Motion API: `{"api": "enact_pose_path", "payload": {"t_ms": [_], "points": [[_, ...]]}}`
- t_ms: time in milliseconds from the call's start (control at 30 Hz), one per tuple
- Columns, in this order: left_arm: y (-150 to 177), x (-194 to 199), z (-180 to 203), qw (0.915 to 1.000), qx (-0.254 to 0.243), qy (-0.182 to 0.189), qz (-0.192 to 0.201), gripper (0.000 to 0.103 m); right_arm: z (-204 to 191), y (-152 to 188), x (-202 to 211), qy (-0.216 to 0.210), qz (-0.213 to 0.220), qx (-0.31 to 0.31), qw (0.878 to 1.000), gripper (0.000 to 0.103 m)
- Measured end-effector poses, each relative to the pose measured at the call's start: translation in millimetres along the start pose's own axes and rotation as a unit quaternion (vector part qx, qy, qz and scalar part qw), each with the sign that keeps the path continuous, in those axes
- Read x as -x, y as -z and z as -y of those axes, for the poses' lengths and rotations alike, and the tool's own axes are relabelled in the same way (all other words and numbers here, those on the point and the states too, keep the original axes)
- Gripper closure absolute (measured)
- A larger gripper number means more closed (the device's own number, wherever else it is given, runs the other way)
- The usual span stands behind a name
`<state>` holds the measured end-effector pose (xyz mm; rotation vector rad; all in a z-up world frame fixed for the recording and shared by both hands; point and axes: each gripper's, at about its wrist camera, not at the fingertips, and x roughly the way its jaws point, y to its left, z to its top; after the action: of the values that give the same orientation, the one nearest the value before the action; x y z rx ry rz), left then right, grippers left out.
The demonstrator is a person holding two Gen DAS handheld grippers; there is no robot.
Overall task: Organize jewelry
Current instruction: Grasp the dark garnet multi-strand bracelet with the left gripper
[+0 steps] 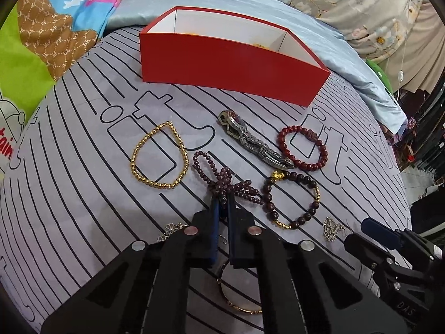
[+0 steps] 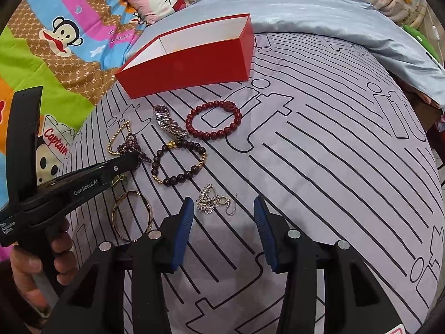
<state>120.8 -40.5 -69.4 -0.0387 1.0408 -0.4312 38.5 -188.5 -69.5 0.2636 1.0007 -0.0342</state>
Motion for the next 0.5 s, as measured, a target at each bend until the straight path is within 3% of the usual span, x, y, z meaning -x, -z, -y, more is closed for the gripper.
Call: {"api": "enact_pose_path", "payload": {"t_ms": [300,500], "points": [[3,20,-8,0.9998,0.014,0.009,0.011,0.098,-1,-3,5,-0.001,0.007,0.0,1.0,0.059],[2,37,-12,0.9996,0.015,0.006,0.023,0.098,-1,-23,5,-0.003,0.027,0.003,1.0,0.059]]}}
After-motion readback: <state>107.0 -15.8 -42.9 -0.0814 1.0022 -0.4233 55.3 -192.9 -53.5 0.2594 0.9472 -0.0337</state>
